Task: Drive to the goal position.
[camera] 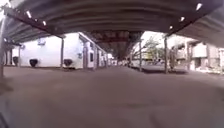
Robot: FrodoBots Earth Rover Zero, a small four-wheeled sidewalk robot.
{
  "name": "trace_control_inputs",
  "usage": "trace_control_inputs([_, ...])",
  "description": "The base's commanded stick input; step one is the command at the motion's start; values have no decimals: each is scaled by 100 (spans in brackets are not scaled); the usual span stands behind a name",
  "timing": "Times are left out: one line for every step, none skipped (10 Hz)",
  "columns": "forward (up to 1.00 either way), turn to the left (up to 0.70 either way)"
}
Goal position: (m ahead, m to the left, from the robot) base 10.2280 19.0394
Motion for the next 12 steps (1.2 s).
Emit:
trace_control_inputs([85,34])
trace_control_inputs([85,34])
trace_control_inputs([85,34])
trace_control_inputs([85,34])
trace_control_inputs([85,34])
trace_control_inputs([85,34])
trace_control_inputs([85,34])
trace_control_inputs([85,34])
trace_control_inputs([85,34])
trace_control_inputs([85,32])
trace_control_inputs([85,10])
trace_control_inputs([85,0])
